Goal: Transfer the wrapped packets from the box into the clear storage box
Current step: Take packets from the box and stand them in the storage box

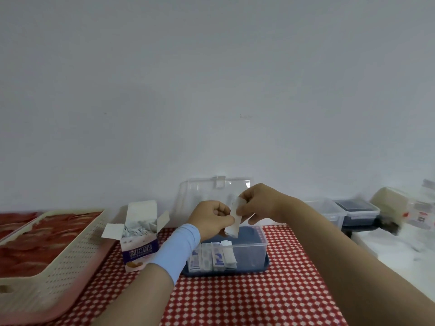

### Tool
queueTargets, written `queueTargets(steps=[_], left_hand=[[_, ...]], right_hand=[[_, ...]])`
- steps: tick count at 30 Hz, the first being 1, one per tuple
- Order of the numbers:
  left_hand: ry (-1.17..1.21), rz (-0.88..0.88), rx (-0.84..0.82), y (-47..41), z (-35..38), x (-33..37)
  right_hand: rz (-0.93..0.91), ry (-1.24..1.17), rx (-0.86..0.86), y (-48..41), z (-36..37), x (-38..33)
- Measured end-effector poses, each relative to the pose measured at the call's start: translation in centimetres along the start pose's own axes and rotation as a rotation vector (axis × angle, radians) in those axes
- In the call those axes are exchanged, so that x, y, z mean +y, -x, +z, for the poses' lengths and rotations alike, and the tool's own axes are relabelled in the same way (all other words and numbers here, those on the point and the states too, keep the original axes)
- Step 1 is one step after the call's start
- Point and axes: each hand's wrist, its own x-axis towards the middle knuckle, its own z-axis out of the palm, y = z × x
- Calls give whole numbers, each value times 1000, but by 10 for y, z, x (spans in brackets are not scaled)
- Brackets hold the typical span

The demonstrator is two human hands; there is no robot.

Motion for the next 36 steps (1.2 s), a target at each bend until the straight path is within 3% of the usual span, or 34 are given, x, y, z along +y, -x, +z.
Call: queueTargets(steps=[3, 8, 15, 27, 36], left_hand=[[-198, 20, -52, -11, 0, -13], [-626, 39, -326, -13, -5, -22], [-717, -44, -550, -14, 9, -45], [-801, -30, -583, -19, 11, -55], [-797, -48, -578, -21, 12, -57]], right_hand=[[44, 137, 31, -15, 9, 10], [91, 470, 4, -37, 34, 30], [232, 608, -107, -53, 59, 30], [290, 780, -138, -59, 78, 44], [238, 768, -37, -46, 77, 30]])
